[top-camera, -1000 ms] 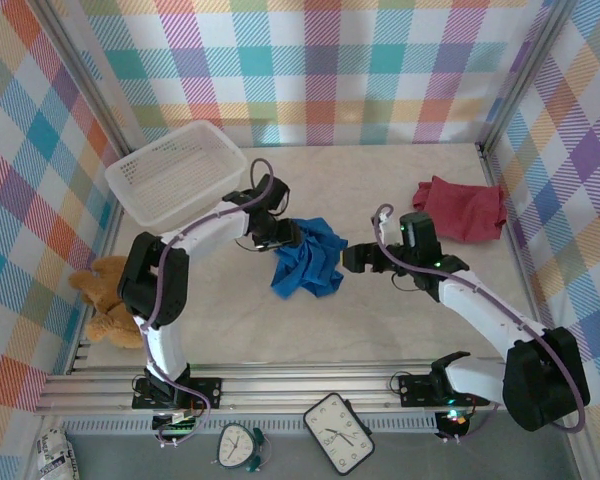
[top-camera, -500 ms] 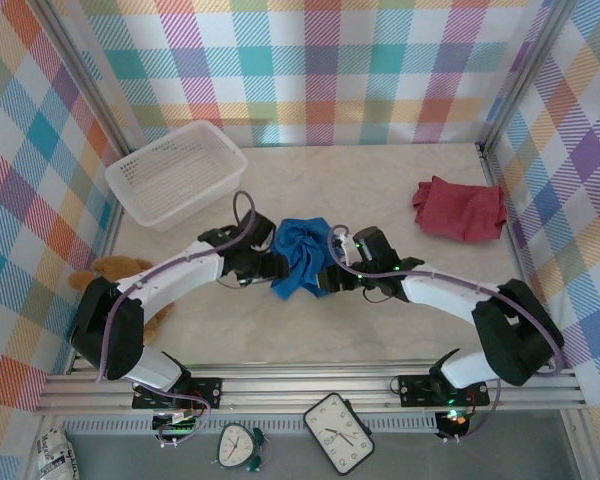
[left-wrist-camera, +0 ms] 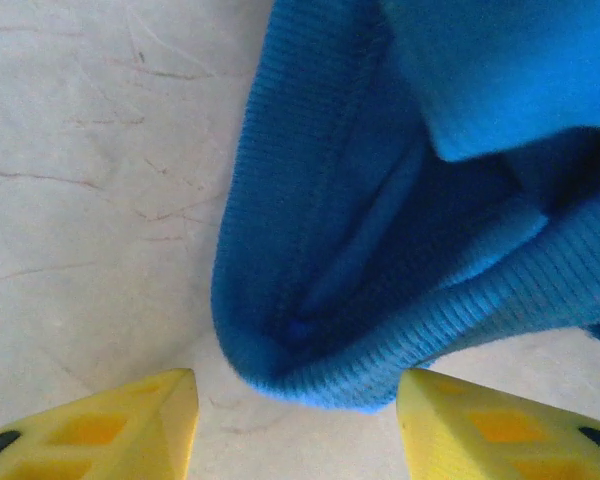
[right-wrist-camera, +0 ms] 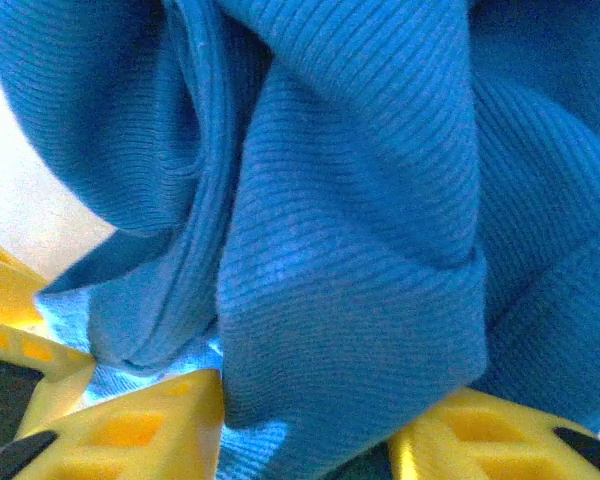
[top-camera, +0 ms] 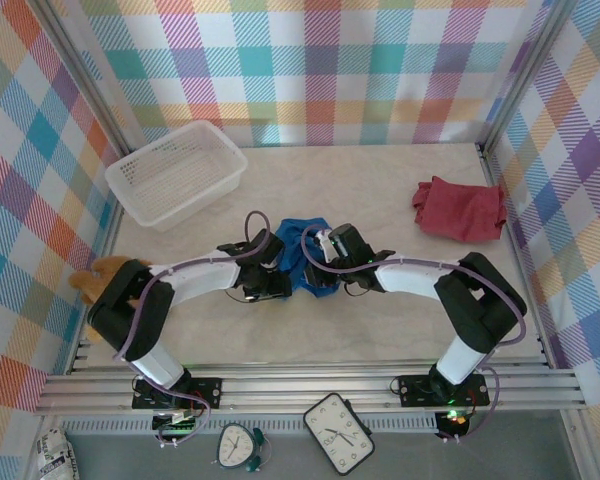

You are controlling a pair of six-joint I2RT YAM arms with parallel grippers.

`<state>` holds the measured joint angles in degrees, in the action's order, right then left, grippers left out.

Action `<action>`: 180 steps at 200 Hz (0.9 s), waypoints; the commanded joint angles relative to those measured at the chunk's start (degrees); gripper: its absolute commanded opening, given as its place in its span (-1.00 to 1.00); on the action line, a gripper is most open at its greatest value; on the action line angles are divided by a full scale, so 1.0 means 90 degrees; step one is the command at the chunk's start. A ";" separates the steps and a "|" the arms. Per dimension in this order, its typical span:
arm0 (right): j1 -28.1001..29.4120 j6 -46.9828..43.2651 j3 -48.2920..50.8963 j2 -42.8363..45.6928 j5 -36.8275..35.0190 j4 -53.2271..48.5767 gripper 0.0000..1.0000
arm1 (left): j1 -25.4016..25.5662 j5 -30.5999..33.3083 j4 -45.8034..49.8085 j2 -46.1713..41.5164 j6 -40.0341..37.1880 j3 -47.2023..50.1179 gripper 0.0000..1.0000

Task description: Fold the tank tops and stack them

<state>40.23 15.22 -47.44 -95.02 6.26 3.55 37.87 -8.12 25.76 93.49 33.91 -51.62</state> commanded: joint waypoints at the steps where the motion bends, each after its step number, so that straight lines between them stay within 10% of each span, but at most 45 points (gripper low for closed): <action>1: 0.0031 -0.0155 -0.0216 -0.0030 -0.0239 -0.0013 -0.29 | 0.0049 -0.0128 -0.0173 0.0270 -0.0182 -0.0237 -0.07; 57: -0.0090 -0.0437 -0.0096 0.0755 -0.0736 -0.0557 -0.76 | 0.0028 0.0609 0.1055 -0.0168 -0.0656 -0.0861 -1.00; 180: -0.1853 -0.2267 -0.0731 0.4821 -0.1299 -0.2571 -0.83 | -0.0871 0.3138 0.4878 -0.2124 -0.2342 -0.4733 -1.00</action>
<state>24.03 0.54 -51.11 -56.62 -6.28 -16.10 31.59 14.11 61.17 76.82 16.32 -90.65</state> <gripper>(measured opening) 0.087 0.050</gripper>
